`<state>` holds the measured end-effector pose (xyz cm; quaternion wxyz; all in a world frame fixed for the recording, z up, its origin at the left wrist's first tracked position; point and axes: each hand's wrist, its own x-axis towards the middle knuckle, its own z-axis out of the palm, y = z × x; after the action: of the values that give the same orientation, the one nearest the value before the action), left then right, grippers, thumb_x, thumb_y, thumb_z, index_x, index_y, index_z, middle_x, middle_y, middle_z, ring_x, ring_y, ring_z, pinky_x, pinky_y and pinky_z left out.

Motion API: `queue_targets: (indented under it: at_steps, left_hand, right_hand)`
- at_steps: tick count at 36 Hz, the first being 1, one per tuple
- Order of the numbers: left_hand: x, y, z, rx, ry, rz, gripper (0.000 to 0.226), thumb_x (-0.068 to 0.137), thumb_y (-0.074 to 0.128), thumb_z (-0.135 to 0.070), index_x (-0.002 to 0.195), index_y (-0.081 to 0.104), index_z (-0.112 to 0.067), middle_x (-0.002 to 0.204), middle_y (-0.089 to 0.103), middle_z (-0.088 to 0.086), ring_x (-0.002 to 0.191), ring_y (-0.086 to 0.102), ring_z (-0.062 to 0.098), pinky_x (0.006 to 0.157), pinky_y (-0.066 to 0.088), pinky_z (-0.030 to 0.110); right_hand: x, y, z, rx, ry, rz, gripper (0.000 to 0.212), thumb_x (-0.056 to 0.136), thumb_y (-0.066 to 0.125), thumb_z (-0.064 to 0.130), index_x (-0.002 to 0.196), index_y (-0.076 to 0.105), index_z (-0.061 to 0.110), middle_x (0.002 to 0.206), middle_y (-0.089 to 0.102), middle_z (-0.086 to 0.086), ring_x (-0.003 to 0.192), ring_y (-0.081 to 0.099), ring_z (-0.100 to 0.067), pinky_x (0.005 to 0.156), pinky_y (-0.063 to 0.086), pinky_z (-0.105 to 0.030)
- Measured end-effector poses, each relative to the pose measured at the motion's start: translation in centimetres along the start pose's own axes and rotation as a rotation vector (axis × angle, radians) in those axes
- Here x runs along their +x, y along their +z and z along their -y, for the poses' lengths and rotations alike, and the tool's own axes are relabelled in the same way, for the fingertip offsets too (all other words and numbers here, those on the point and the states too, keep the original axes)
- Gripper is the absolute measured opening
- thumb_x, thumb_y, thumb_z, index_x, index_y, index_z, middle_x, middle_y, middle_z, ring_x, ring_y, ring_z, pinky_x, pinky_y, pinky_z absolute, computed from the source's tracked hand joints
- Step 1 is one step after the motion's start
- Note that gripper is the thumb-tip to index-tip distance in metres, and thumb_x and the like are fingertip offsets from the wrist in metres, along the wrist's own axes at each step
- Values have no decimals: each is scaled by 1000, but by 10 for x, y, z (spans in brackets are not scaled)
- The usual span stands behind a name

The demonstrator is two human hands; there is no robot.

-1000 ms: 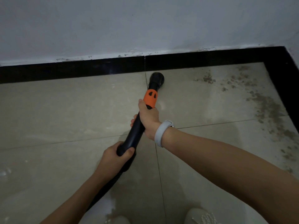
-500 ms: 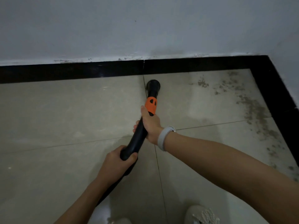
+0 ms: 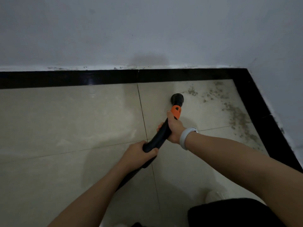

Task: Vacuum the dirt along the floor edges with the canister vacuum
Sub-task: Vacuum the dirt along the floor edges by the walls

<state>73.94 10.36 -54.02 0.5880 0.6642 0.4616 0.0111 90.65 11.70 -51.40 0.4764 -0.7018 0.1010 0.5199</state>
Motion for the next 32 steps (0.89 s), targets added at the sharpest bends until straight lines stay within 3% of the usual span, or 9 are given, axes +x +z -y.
queue_targets:
  at_steps: [9,17,21,28,32]
  left_hand:
    - [30,-10,-18,52,-35,-113,27,87,63,-44,97,62,-19,82,66,-1,70,63,11,61,49,25]
    - [46,34,-45,97,-97,-150,19,88,63,-44,89,59,-25,81,65,-5,70,63,9,58,48,23]
    - [41,68,-61,104,-118,-130,22,89,63,-38,99,62,-18,85,68,1,73,66,13,63,52,26]
    - [29,96,-85,270,-134,-49,22,88,62,-42,99,59,-24,82,66,-7,67,62,3,56,46,14]
    - [18,104,-90,325,-119,-18,23,87,63,-44,100,57,-26,81,66,-5,68,63,6,60,49,20]
  right_hand:
    - [26,11,29,13,-30,99,36,96,55,39,85,45,7,73,52,-12,59,53,-22,54,49,-37]
    - [53,-27,47,-7,-7,126,36,96,56,41,98,50,6,65,53,-9,49,54,-20,49,53,-31]
    - [55,-61,47,-12,12,126,35,97,55,39,105,49,6,64,52,-8,47,52,-20,46,52,-29]
    - [43,-114,47,74,67,73,37,95,57,40,106,51,6,62,54,-8,49,54,-21,51,53,-30]
    - [32,-130,42,137,109,50,36,94,58,40,97,51,5,59,53,-8,47,53,-22,50,52,-30]
